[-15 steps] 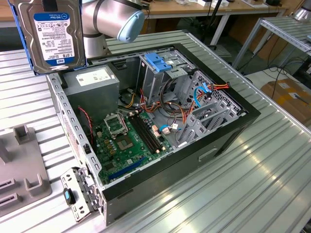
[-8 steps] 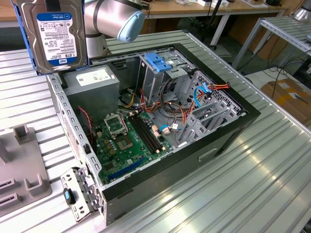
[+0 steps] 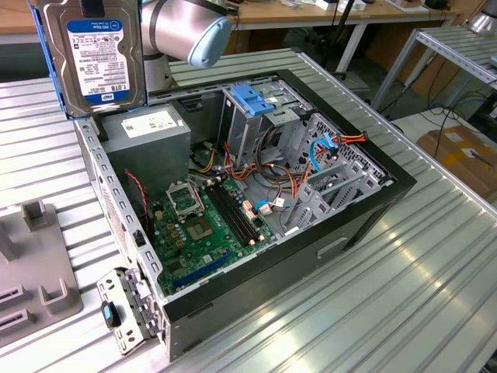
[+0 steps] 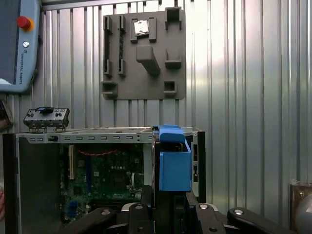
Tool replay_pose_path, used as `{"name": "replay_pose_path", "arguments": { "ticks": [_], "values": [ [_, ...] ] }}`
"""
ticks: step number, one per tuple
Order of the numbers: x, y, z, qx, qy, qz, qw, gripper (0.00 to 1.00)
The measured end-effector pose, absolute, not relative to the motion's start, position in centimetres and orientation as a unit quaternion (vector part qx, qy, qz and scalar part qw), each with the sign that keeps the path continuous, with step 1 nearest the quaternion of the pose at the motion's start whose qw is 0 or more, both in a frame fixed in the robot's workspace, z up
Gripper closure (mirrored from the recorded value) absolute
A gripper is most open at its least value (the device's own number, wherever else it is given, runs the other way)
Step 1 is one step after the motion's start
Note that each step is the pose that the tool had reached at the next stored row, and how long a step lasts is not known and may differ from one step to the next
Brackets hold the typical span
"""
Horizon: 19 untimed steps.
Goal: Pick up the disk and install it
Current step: 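Pick up the disk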
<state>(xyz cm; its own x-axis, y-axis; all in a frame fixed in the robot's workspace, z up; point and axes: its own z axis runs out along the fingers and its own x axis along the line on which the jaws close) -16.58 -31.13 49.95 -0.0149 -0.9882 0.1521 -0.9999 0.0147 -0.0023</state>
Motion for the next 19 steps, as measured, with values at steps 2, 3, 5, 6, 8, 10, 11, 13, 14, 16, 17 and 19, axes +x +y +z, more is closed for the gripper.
{"name": "replay_pose_path", "arguments": {
  "ticks": [2,3,5,6,8,10,11,13,14,16,17,19],
  "values": [
    [-16.4,-31.1,50.0,0.700,-0.710,0.055,0.055,0.65],
    [-16.3,-31.1,50.0,0.700,-0.710,0.056,0.055,0.65],
    [-16.1,-31.0,49.9,0.700,-0.710,0.057,0.056,0.65],
    [-16.0,-31.0,49.9,0.700,-0.710,0.057,0.057,0.65],
    [-15.9,-31.0,50.0,0.699,-0.710,0.058,0.058,0.65],
    [-15.6,-31.0,49.9,0.699,-0.710,0.059,0.059,0.65],
    [-15.5,-31.0,50.0,0.699,-0.710,0.060,0.060,0.65],
    [-15.3,-30.9,49.9,0.699,-0.710,0.061,0.060,0.65],
    [-15.2,-30.9,50.0,0.699,-0.710,0.061,0.061,0.65],
    [-15.1,-30.9,50.0,0.699,-0.710,0.062,0.062,0.65],
    [-15.0,-30.9,50.0,0.699,-0.710,0.062,0.063,0.65],
    [-14.8,-30.9,50.0,0.699,-0.709,0.064,0.064,0.65]
  ]
}}
